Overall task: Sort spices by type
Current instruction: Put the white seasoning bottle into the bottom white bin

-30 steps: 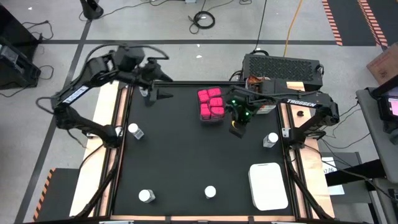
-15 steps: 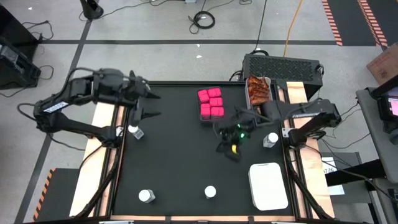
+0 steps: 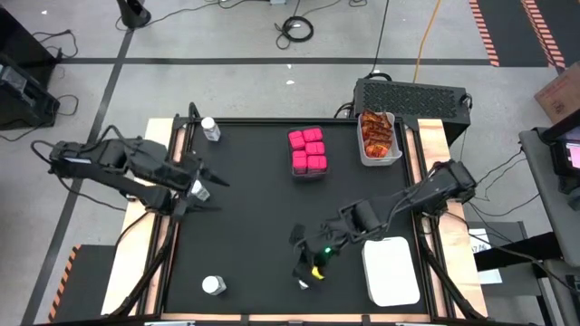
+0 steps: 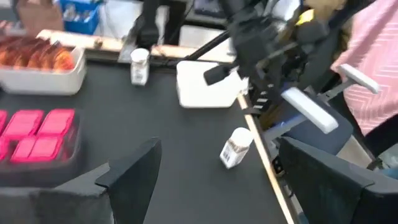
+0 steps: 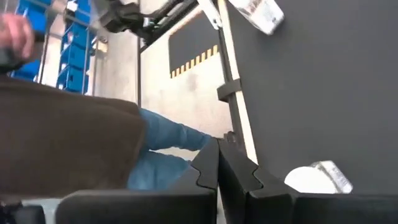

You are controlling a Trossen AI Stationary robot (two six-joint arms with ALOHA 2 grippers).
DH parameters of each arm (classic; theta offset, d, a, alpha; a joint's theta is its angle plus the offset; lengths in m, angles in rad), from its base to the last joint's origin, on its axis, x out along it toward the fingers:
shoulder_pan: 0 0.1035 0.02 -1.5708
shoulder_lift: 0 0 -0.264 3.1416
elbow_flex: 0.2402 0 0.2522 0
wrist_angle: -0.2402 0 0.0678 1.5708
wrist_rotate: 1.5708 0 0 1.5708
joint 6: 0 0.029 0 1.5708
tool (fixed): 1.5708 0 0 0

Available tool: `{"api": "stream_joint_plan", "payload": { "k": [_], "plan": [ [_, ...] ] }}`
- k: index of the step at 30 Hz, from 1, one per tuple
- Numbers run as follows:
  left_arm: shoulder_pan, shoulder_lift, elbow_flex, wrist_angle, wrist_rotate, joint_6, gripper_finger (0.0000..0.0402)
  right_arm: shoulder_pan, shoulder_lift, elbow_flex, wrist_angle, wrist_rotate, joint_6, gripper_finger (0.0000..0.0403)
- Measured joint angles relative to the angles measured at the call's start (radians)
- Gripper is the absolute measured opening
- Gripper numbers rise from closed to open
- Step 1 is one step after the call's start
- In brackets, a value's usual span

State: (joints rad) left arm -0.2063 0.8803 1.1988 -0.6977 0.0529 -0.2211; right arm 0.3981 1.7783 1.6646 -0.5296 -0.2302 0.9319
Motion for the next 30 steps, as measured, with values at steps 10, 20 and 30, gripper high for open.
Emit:
{"api": "stream_joint_plan", "payload": {
  "k": [10,20,30],
  "plan": [
    [-0.038,0.044,-0.049,0.064,-0.006,0.103,0.0328,0.042,0.121,0.175,-0.171,0.05,0.196,0.0002],
    [-0.037,0.077,-0.049,0.108,-0.043,0.16,0.0328,0.023,0.138,0.213,-0.379,0.013,0.298,0.0134],
    [-0.035,0.096,-0.049,0.098,-0.098,0.115,0.0328,0.028,0.143,0.213,-0.387,0.103,0.182,0.0308]
  ]
}}
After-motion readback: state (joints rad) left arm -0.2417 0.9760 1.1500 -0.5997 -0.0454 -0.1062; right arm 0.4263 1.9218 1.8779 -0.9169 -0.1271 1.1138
